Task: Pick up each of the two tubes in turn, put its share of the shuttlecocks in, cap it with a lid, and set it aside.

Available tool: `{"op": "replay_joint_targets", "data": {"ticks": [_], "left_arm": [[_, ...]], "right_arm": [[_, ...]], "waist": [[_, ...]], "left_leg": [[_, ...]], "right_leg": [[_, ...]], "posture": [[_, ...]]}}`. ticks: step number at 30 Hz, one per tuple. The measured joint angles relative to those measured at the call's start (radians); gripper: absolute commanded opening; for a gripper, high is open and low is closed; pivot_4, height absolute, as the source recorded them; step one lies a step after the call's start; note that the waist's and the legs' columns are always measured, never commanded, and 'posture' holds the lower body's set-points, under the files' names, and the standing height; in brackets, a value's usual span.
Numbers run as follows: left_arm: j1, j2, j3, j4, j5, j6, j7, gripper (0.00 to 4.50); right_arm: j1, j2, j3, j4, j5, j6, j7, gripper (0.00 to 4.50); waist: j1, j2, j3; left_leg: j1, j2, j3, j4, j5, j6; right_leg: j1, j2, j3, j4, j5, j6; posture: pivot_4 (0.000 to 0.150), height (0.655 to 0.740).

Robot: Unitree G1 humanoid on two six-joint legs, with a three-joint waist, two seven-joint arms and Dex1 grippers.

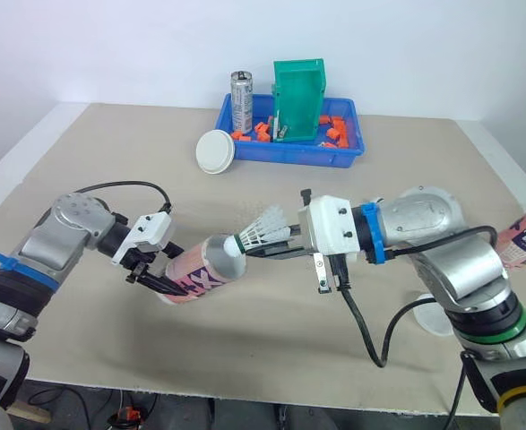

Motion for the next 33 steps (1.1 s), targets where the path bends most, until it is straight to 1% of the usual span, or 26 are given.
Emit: {"op": "replay_joint_targets", "data": {"ticks": [3, 5, 7, 8, 9, 10, 11, 12, 13, 14, 17, 20, 22, 24, 27, 30, 33], "left_arm": [[-0.003, -0.004, 0.0, 0.002, 0.0, 0.012, 0.0, 2.75], [-0.006, -0.007, 0.001, -0.002, 0.0, 0.019, 0.0, 2.75], [-0.007, -0.01, 0.003, -0.003, -0.001, 0.023, 0.0, 2.75], [-0.007, -0.012, 0.004, -0.003, 0.0, 0.024, 0.0, 2.75], [-0.007, -0.013, 0.005, -0.003, 0.0, 0.025, 0.0, 2.75], [-0.007, -0.022, 0.009, -0.004, 0.002, 0.036, 0.0, 2.75], [-0.007, -0.024, 0.009, -0.004, 0.002, 0.038, 0.0, 2.75], [-0.007, -0.028, 0.01, -0.005, 0.003, 0.04, 0.0, 2.75], [-0.007, -0.033, 0.013, -0.005, 0.004, 0.044, 0.0, 2.75], [-0.007, -0.034, 0.014, -0.005, 0.004, 0.045, 0.0, 2.75], [-0.006, -0.045, 0.027, -0.007, 0.004, 0.058, 0.0, 2.75], [0.005, -0.066, 0.049, -0.014, 0.003, 0.067, 0.0, 2.75], [0.016, -0.073, 0.063, -0.03, 0.003, 0.082, 0.0, 2.75], [0.021, -0.076, 0.071, -0.041, 0.005, 0.087, 0.0, 2.75], [0.041, -0.088, 0.097, -0.059, 0.006, 0.097, 0.001, 2.75], [0.068, -0.107, 0.148, -0.087, -0.006, 0.113, 0.005, 2.75], [0.078, -0.13, 0.18, -0.102, -0.018, 0.127, 0.017, 2.75]], "right_arm": [[-0.052, 0.032, 0.061, 0.054, -0.063, -0.032, 0.026, 0.06], [-0.084, 0.043, 0.118, 0.1, -0.123, -0.05, 0.047, 1.05], [-0.086, 0.044, 0.132, 0.115, -0.141, -0.059, 0.062, 1.65], [-0.088, 0.044, 0.135, 0.12, -0.148, -0.065, 0.07, 2.05], [-0.089, 0.044, 0.135, 0.123, -0.15, -0.067, 0.077, 2.2], [-0.099, 0.041, 0.135, 0.13, -0.15, -0.071, 0.103, 2.66], [-0.102, 0.04, 0.135, 0.13, -0.15, -0.071, 0.106, 2.97], [-0.108, 0.04, 0.132, 0.13, -0.148, -0.071, 0.115, 3.42], [-0.116, 0.041, 0.121, 0.13, -0.128, -0.061, 0.13, 3.7], [-0.119, 0.041, 0.117, 0.13, -0.118, -0.055, 0.133, 3.7], [-0.142, 0.034, 0.02, 0.139, -0.022, -0.006, 0.152, 3.7], [-0.143, -0.011, -0.081, 0.145, 0.043, 0.026, 0.159, 3.7], [-0.085, -0.069, -0.162, 0.135, 0.091, 0.059, 0.164, 3.7], [-0.039, -0.095, -0.195, 0.129, 0.108, 0.079, 0.158, 3.7], [0.063, -0.158, -0.261, 0.135, 0.092, 0.094, 0.108, 3.7], [0.215, -0.231, -0.345, 0.186, 0.0, 0.106, -0.014, 3.7], [0.325, -0.239, -0.431, 0.211, -0.047, 0.143, -0.13, 3.7]], "waist": [[-0.001, 0.0, 0.0], [0.0, 0.0, 0.0], [0.001, 0.0, 0.0], [0.001, 0.0, 0.0], [0.001, 0.0, 0.0], [0.001, 0.0, 0.0], [0.001, 0.0, 0.0], [0.001, 0.0, 0.0], [0.001, 0.0, 0.0], [0.001, 0.0, 0.0], [0.003, 0.0, 0.0], [0.005, 0.0, 0.0], [0.006, -0.001, 0.0], [0.005, -0.001, 0.001], [0.005, -0.001, 0.001], [0.004, -0.002, 0.001], [0.002, -0.002, 0.001]], "left_leg": [[0.001, 0.0, 0.0, 0.0, 0.0, 0.0], [-0.001, 0.0, 0.0, 0.0, 0.0, 0.0], [-0.001, 0.0, 0.0, 0.0, 0.0, 0.0], [-0.001, 0.0, 0.0, 0.0, 0.0, 0.0], [-0.001, 0.0, 0.0, 0.0, 0.0, 0.0], [-0.001, 0.0, 0.0, 0.0, 0.0, 0.0], [-0.001, 0.0, 0.0, 0.0, 0.0, 0.0], [-0.001, 0.0, 0.0, 0.0, 0.0, 0.0], [-0.001, 0.0, 0.0, 0.0, 0.0, 0.0], [-0.001, 0.0, 0.0, 0.0, 0.0, 0.0], [-0.003, 0.0, -0.001, 0.001, 0.0, 0.0], [-0.005, -0.001, -0.001, 0.002, 0.0, 0.0], [-0.006, -0.001, -0.001, 0.002, 0.0, 0.0], [-0.007, -0.001, -0.001, 0.001, 0.0, 0.0], [-0.007, -0.001, -0.001, -0.001, 0.0, 0.0], [-0.007, -0.001, -0.001, -0.001, 0.0, 0.0], [-0.007, -0.001, -0.001, -0.001, 0.0, 0.0]], "right_leg": [[0.0, 0.0, 0.0, 0.001, 0.001, 0.0], [-0.001, 0.0, 0.0, 0.001, 0.0, 0.0], [-0.001, 0.0, 0.0, 0.001, 0.0, 0.0], [-0.001, 0.0, 0.0, 0.001, 0.0, 0.0], [-0.001, 0.0, 0.0, 0.001, 0.0, 0.0], [-0.001, 0.0, 0.0, 0.001, 0.0, 0.0], [-0.001, 0.0, 0.0, 0.001, 0.0, 0.0], [-0.001, 0.0, 0.0, 0.001, 0.0, 0.0], [-0.001, 0.0, 0.0, 0.001, 0.0, 0.0], [-0.001, 0.0, 0.0, 0.001, 0.0, 0.0], [-0.002, -0.001, -0.001, 0.001, 0.0, 0.001], [-0.002, -0.002, -0.002, 0.0, -0.001, 0.002], [-0.003, -0.003, -0.003, 0.0, -0.002, 0.003], [-0.003, -0.003, -0.003, 0.0, -0.001, 0.004], [-0.004, -0.002, -0.003, 0.0, -0.001, 0.006], [-0.004, -0.002, -0.004, 0.0, -0.002, 0.006], [-0.004, -0.002, -0.003, 0.0, -0.001, 0.006]], "posture": [[0.15, 0.7362], [0.15, 0.7362], [0.15, 0.7362], [0.15, 0.7362], [0.15, 0.7362], [0.15, 0.7362], [0.15, 0.7362], [0.15, 0.7362], [0.15, 0.7362], [0.15, 0.7362], [0.15, 0.7362], [0.15, 0.7362], [0.15, 0.7362], [0.15, 0.7362], [0.15, 0.7362], [0.15, 0.7362], [0.15, 0.7362]]}}
